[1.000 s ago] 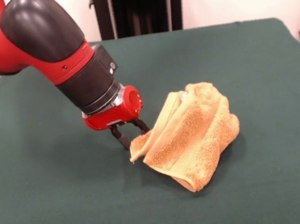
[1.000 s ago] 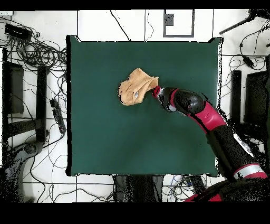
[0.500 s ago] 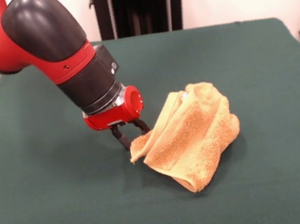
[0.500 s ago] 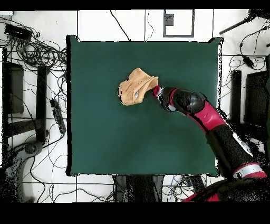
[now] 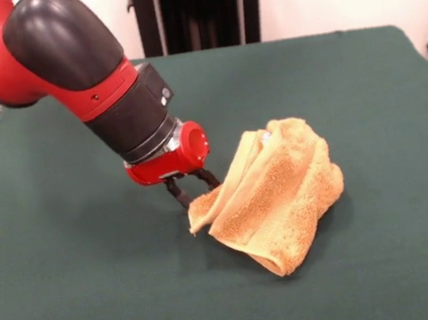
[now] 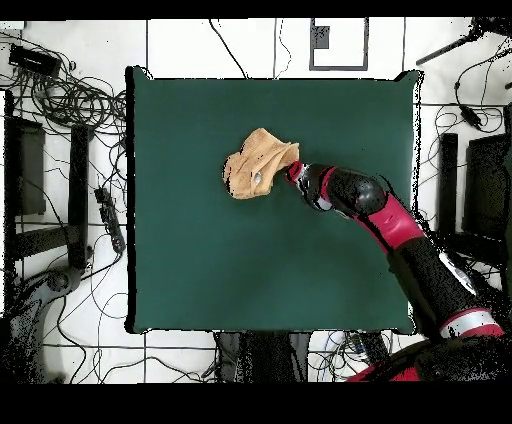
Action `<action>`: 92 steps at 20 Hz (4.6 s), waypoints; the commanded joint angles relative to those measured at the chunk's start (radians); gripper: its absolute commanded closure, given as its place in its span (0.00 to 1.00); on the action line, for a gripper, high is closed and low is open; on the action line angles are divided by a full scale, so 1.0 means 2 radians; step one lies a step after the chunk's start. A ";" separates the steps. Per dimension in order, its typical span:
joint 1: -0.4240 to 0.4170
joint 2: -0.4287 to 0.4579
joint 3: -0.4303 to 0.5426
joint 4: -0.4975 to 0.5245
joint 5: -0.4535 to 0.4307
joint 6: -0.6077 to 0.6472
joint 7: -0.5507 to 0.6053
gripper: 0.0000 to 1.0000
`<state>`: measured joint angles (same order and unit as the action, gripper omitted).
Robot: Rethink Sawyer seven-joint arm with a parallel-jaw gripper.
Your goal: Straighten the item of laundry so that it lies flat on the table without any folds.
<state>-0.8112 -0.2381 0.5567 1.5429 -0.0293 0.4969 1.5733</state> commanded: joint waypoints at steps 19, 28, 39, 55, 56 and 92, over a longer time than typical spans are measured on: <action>-0.035 0.071 0.105 0.117 0.056 -0.021 0.072 0.00; -0.034 0.060 0.106 0.127 0.059 -0.023 0.079 0.00; -0.031 0.038 0.108 0.134 0.072 -0.010 0.090 0.00; -0.055 -0.007 0.154 0.198 0.114 -0.024 0.121 0.00; -0.056 -0.011 0.156 0.203 0.117 -0.027 0.123 0.00; 0.051 0.040 0.004 0.039 0.049 -0.008 0.031 0.00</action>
<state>-0.7679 -0.1896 0.6571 1.7521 0.0909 0.4539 1.5735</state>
